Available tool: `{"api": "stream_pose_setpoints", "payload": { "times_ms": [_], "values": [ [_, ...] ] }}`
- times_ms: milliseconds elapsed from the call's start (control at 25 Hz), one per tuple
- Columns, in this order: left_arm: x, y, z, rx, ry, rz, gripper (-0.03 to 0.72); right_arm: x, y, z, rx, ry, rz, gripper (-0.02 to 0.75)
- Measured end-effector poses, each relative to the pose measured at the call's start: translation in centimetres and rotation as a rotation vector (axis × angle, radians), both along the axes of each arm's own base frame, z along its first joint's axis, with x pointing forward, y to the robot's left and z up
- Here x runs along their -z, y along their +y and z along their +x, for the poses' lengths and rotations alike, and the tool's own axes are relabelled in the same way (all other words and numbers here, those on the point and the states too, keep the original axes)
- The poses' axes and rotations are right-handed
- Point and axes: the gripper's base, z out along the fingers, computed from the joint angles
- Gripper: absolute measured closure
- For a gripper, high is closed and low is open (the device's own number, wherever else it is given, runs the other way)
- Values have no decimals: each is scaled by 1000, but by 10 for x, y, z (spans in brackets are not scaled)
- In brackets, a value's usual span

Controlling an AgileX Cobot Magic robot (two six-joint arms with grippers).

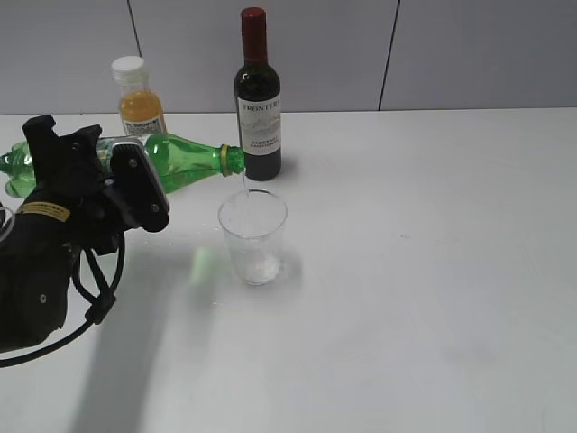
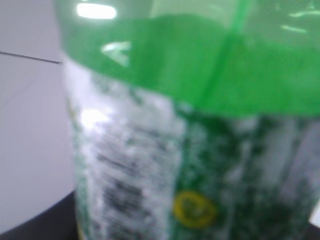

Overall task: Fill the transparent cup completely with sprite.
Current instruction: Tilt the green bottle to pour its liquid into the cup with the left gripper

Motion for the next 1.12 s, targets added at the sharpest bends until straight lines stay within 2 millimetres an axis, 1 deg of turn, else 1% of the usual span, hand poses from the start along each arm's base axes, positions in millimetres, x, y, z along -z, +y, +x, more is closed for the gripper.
{"api": "stream_pose_setpoints", "payload": {
  "times_ms": [680,1120],
  "values": [
    [1,3,-1,-22,22,73,242,0,0,0,0,0,0,146],
    [1,3,-1,-21,25,87,243,0,0,0,0,0,0,146]
  ]
}}
